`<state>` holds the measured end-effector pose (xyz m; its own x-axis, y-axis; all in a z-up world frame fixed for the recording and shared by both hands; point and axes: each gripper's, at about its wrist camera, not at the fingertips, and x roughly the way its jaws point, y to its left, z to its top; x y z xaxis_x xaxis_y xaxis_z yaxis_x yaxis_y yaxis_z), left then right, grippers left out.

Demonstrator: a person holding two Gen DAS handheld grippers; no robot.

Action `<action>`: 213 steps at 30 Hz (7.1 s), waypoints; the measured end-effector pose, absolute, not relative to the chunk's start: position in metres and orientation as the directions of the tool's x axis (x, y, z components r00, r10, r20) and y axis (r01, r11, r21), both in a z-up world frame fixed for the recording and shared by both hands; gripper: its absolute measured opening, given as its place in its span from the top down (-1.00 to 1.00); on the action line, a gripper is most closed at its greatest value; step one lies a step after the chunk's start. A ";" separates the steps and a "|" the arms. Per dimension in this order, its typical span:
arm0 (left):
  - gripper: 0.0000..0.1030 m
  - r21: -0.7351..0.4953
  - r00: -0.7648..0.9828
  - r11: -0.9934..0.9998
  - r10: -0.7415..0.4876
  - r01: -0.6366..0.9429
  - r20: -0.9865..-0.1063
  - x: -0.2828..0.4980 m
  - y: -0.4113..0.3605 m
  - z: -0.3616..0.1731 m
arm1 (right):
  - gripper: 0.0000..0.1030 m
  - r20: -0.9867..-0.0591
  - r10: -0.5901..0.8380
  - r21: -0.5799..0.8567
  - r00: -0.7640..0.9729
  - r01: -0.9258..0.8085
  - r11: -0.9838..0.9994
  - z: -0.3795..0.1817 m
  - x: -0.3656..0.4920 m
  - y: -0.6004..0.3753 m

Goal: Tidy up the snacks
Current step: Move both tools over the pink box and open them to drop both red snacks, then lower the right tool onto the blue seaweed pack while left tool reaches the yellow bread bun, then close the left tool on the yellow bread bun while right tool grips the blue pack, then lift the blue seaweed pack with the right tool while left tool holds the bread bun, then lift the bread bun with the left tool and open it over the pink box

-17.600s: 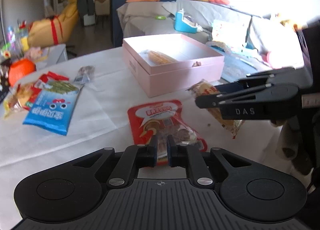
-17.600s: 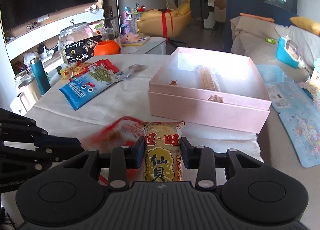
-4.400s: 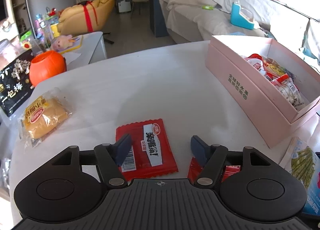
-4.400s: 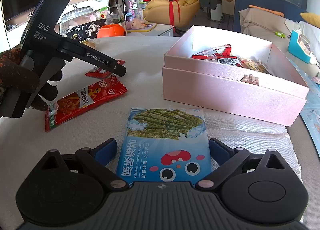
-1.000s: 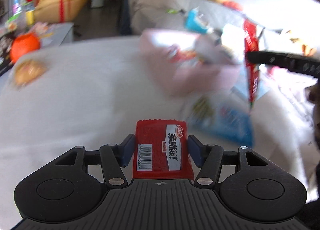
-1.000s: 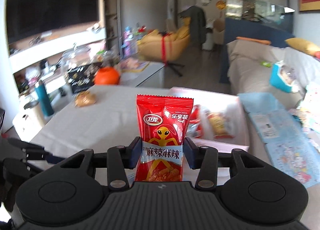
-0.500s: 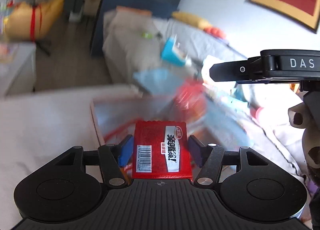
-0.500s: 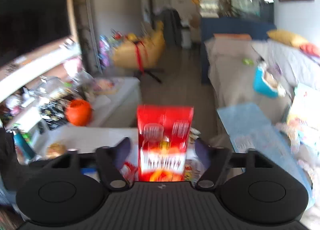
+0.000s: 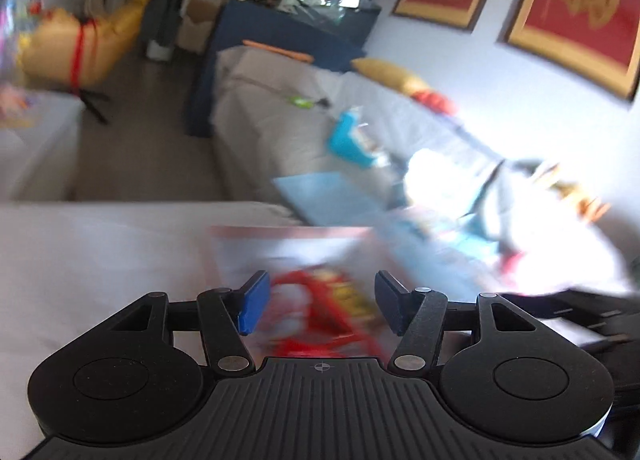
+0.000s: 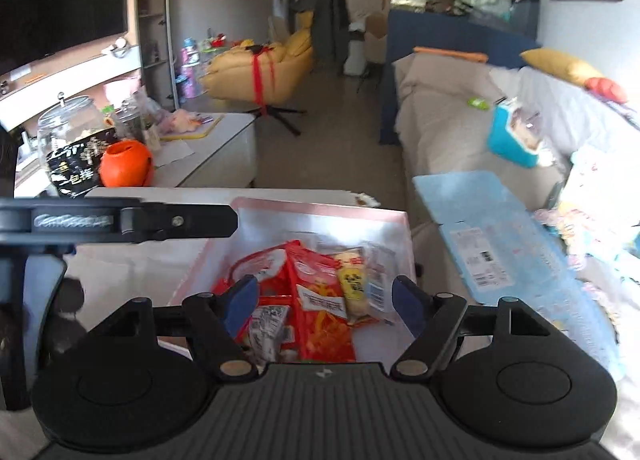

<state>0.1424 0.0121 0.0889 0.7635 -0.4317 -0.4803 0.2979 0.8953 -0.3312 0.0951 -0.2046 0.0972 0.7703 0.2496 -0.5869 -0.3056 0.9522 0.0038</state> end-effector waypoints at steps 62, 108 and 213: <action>-0.43 0.100 0.645 0.959 -0.099 0.265 -0.758 -0.023 0.055 0.042 | -0.88 -0.645 0.482 0.172 0.593 -0.502 0.847 -0.008 0.012 -0.162; -0.48 -0.020 0.645 0.991 -0.103 0.134 -0.757 -0.020 0.039 0.020 | -1.00 -0.745 0.392 0.054 0.540 -0.537 0.842 -0.004 0.022 -0.154; -0.46 -0.027 0.653 0.992 -0.103 0.126 -0.750 -0.027 0.028 0.019 | -0.63 -0.653 0.339 0.017 0.678 -0.434 0.901 0.025 -0.025 -0.180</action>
